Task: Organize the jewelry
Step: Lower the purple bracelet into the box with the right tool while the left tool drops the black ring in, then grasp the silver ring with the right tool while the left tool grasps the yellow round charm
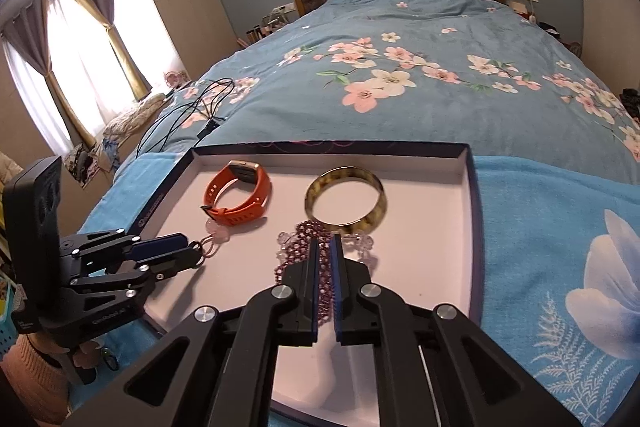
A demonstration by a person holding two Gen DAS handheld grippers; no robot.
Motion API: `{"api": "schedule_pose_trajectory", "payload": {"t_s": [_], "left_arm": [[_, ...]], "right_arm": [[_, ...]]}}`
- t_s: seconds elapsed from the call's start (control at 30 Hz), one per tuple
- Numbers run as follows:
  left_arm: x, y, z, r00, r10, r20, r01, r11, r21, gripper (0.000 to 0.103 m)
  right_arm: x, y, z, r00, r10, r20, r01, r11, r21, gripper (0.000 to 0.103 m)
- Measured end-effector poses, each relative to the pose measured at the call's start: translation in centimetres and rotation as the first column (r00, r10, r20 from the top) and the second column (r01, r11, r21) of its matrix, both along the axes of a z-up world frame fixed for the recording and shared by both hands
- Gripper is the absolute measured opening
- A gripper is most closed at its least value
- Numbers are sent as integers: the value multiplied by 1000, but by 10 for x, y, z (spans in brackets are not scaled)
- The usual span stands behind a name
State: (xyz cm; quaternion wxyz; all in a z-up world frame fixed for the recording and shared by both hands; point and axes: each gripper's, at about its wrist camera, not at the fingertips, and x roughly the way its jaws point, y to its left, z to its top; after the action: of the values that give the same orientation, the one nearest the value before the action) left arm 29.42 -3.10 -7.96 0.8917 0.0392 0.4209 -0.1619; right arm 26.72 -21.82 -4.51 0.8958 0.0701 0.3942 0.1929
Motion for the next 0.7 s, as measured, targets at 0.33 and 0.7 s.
{"api": "schedule_pose_trajectory", "payload": {"t_s": [0.33,0.7], "left_arm": [[-27,11,30,995,22,92,-21,1000,-14,35],[-96,26,52,988,-14,157,20,999,-40,41]], "right_arm": [[-11,-5,5,1000,-2,10,2,1000,8,13],[-70,1,23,993,88,78,-88,996,0,30]]}}
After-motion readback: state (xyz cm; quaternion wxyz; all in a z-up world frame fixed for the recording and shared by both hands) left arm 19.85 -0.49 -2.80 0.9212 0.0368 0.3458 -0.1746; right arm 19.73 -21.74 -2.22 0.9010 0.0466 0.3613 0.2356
